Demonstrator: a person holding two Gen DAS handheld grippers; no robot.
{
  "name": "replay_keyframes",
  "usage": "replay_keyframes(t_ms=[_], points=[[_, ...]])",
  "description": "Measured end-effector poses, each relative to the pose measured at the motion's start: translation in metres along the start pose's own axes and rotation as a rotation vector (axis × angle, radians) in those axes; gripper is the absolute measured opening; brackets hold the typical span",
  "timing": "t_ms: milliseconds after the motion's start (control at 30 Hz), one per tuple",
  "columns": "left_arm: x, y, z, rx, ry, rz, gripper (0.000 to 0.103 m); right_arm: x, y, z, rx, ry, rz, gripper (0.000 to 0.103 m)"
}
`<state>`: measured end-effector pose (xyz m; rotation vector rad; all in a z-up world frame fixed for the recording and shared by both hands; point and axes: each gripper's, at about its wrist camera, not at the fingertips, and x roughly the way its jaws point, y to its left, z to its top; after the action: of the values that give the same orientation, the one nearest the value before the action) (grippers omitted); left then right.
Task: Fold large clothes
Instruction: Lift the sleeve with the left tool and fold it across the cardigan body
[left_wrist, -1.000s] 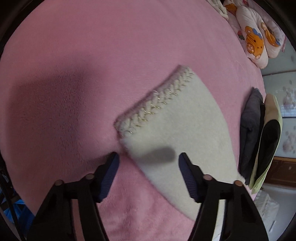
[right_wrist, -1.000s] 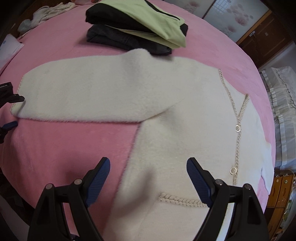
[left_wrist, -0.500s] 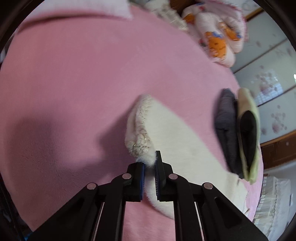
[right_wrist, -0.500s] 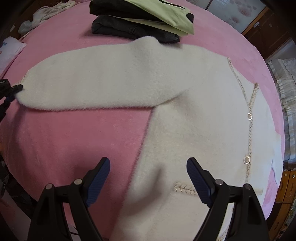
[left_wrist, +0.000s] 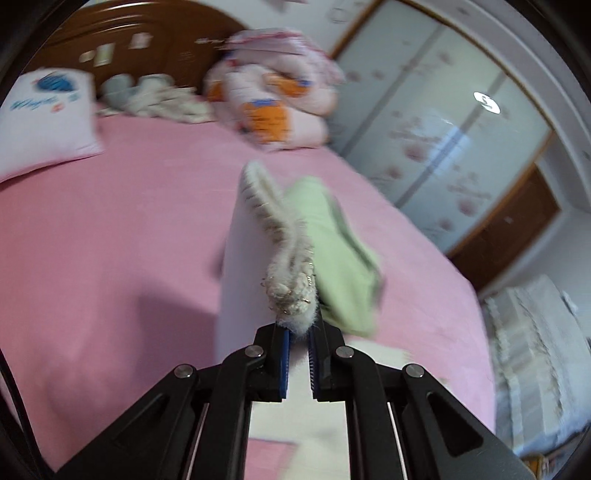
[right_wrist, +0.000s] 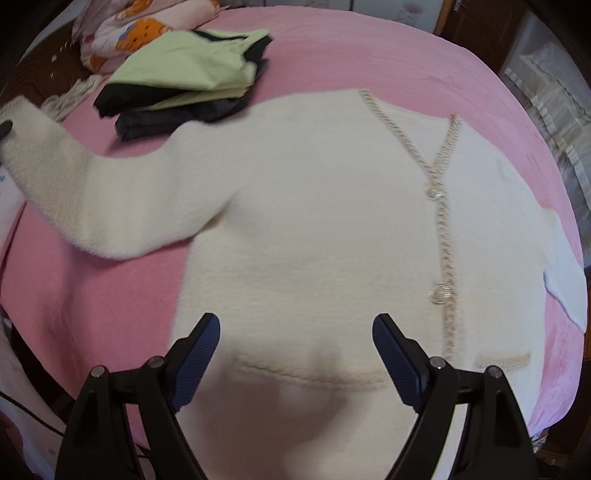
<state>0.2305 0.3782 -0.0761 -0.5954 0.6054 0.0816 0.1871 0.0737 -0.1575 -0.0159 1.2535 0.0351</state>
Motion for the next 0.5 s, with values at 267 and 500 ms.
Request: replay_keyframes(t_ms=[267, 500], points=[[0.035, -0.169, -0.072, 0.158, 0.098, -0.080, 0.006, -0.027, -0.122, -0.003, 0.074, -0.088, 0.048, 0.085], [0.085, -0.267, -0.171, 0.354, 0.290, -0.055, 0.007, -0.026, -0.219, -0.013, 0.201, -0.101, 0.028, 0.085]])
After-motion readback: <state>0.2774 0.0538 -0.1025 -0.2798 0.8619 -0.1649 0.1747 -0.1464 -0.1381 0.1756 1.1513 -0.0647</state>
